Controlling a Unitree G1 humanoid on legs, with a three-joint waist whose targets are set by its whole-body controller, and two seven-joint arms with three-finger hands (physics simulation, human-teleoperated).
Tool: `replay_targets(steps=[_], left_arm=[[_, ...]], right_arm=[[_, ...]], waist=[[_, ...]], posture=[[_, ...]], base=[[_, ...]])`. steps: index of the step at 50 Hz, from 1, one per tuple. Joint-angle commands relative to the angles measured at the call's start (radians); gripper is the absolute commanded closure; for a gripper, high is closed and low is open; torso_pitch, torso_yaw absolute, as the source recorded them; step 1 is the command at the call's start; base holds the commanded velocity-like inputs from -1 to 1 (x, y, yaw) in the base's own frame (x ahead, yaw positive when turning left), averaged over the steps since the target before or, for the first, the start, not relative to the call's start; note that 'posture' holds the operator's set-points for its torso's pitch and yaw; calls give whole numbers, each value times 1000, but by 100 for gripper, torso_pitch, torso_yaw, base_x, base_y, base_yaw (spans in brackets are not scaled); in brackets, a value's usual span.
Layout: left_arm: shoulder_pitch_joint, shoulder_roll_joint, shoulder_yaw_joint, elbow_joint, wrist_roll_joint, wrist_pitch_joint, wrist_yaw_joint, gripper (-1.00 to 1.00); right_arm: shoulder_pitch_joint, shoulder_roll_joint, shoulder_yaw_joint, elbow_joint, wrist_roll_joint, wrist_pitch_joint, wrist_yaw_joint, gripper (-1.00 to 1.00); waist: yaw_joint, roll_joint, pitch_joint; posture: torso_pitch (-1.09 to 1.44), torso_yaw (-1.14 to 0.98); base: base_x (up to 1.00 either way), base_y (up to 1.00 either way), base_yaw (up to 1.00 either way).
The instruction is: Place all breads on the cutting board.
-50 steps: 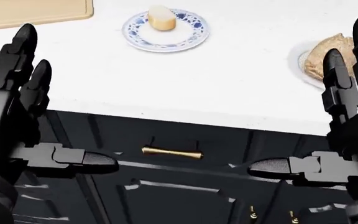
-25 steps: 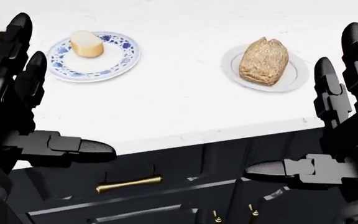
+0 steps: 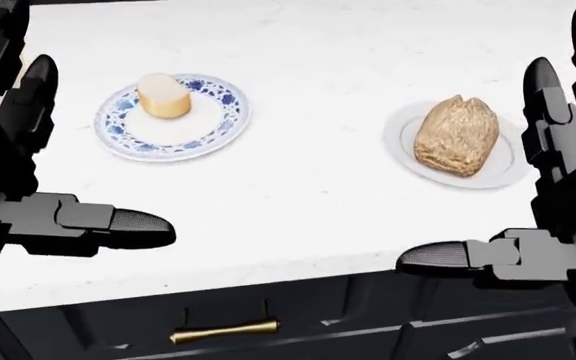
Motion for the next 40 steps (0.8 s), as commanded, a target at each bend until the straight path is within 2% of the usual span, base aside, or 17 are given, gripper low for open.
replay_targets(steps=[1, 3, 4, 6, 8, 13, 14, 16, 17, 18, 19, 21, 25, 28, 32, 36, 40], left_arm=[[-30, 5, 2, -28, -6, -12, 0, -100], [-38, 10, 7, -42, -10, 7, 1, -100], [-43, 12, 10, -47, -13, 15, 1, -100], [-49, 15, 14, -57, -17, 28, 3, -100], [-57, 19, 18, -66, -21, 43, 5, -100], [-73, 28, 23, -95, -33, 81, 12, -100], [-80, 30, 26, -106, -36, 96, 12, -100], [-90, 34, 34, -123, -42, 120, 13, -100], [-96, 36, 35, -128, -44, 129, 14, -100], [-100, 38, 35, -135, -46, 138, 16, -100], [-105, 39, 37, -137, -48, 145, 17, -100], [-115, 43, 42, -137, -51, 152, 18, -100], [-168, 58, 66, -165, -70, 223, 23, -100], [-161, 63, 61, -185, -72, 232, 27, -100], [-183, 75, 66, -177, -71, 242, 27, -100], [-175, 68, 46, -161, -64, 220, 34, -100], [-165, 62, 26, -137, -52, 190, 36, -100]], right_arm=[[-22, -14, -13, -32, 6, -3, -11, -100], [-23, -19, -18, -45, 5, 8, -15, -100], [-27, -21, -23, -54, 10, 18, -17, -100], [-32, -26, -28, -70, 15, 35, -21, -100], [-42, -33, -41, -89, 27, 60, -27, -100], [-40, -42, -56, -115, 39, 60, -29, -100], [-41, -44, -63, -128, 45, 70, -31, -100], [-39, -48, -83, -147, 62, 85, -33, -100], [-36, -53, -87, -150, 65, 84, -32, -100], [-36, -58, -88, -152, 71, 84, -36, -100], [-38, -63, -90, -153, 77, 85, -40, -100], [-50, -74, -100, -153, 92, 94, -49, -100], [-86, -111, -110, -153, 125, 127, -82, -100], [-101, -144, -112, -153, 137, 150, -107, -100], [-167, -172, -109, -118, 93, 208, -97, -100], [-249, -229, -65, 12, -5, 228, -73, -100], [-282, -245, -4, 133, -134, 206, -24, -100]], waist=[[-2, -3, -12], [1, -55, -27], [-7, -43, -30], [-7, -56, -4], [-19, -43, -13], [-32, -19, 2], [-35, -7, 0], [-38, 45, -18], [-44, 16, -12], [-40, 12, -13], [-37, 12, -19], [-36, 12, -16], [-29, -8, -27], [-31, -9, -20], [-29, -12, -14], [-29, -13, -8], [-29, -14, -7]], posture=[[0, 0], [0, 0], [0, 0], [0, 0], [0, 0], [0, 0], [0, 0], [0, 0], [0, 0], [0, 0], [0, 0], [0, 0], [0, 0], [0, 0], [0, 0], [0, 0], [0, 0]], base=[[41, 0, 0], [33, 0, 0], [29, 0, 0], [29, 0, 0], [29, 0, 0], [7, 0, 0], [0, 0, 0], [0, 0, 0], [0, 0, 0], [0, 0, 0], [0, 0, 0], [0, 0, 0], [0, 0, 0], [0, 0, 0], [0, 0, 0], [0, 0, 0], [0, 0, 0]])
